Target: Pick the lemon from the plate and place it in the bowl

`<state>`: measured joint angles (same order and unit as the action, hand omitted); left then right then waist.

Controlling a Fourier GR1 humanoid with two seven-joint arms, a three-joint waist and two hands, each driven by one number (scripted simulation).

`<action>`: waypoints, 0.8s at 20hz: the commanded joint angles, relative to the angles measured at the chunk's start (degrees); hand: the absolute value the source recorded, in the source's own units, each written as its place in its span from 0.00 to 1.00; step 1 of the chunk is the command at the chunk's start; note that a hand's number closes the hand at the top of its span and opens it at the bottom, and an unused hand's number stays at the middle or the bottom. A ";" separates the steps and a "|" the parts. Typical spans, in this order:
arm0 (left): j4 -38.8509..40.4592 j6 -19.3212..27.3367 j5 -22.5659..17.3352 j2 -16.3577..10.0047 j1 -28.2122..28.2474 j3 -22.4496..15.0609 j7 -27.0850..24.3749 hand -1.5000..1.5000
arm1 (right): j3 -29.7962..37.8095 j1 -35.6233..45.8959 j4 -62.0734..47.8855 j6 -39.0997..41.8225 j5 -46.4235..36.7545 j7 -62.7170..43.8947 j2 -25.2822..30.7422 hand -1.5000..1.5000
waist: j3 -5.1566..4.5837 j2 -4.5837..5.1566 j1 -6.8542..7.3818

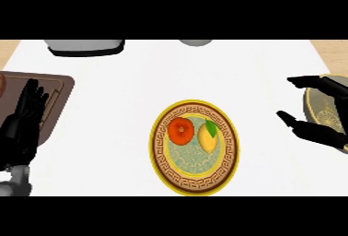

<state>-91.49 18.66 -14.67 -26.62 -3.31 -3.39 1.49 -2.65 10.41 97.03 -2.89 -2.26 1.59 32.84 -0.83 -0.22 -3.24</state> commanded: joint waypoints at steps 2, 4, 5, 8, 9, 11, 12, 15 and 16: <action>1.82 0.20 2.34 -1.28 2.81 -0.84 0.59 0.50 | -3.31 -11.57 7.74 -13.23 -15.03 -9.32 -1.44 0.00 | 0.49 -0.96 -1.90; 1.92 -0.95 1.45 -2.31 2.50 0.00 1.52 0.50 | -8.24 -17.97 14.16 -16.35 -21.90 -9.69 -3.17 0.00 | 0.55 -0.93 -1.61; 1.82 -1.42 1.01 -3.10 0.28 0.58 2.96 0.50 | -10.96 -19.85 16.93 -17.30 -25.63 -11.54 -3.76 0.00 | 0.59 -0.69 -1.03; 2.49 -2.63 1.09 -2.43 -1.72 -0.26 3.25 0.50 | -15.64 -24.69 25.71 -18.76 -34.86 -21.68 -5.39 0.00 | 0.62 -0.33 0.42; 1.45 -2.71 1.21 -2.78 -1.04 -0.16 3.55 0.50 | -18.62 -25.58 25.70 -20.16 -39.86 -23.84 -7.57 0.00 | 0.65 -0.26 1.27; 1.97 -3.36 1.62 -2.18 -1.41 -0.51 3.43 0.50 | -20.89 -27.81 30.55 -18.40 -45.56 -29.90 -8.61 0.00 | 0.68 -0.08 1.93; 3.31 -3.01 2.04 -1.54 -4.34 -0.30 4.23 0.50 | -19.47 -27.14 34.60 -14.82 -45.32 -34.01 -7.81 0.00 | 0.71 0.04 2.02; 4.37 -3.03 3.50 0.43 -6.78 -1.29 5.33 0.50 | -19.06 -18.31 36.08 -5.67 -47.27 -42.28 -9.24 0.00 | 0.75 0.23 2.90; 6.69 -2.44 4.99 1.87 -6.39 -2.39 3.23 0.50 | -18.01 -14.06 35.25 -1.80 -46.03 -45.12 -9.09 0.00 | 0.72 0.33 3.11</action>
<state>-87.68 15.80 -11.79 -27.15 -7.12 -4.32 5.05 -20.77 -10.19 128.72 -13.19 -45.53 -33.46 24.56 -0.13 -0.18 -1.06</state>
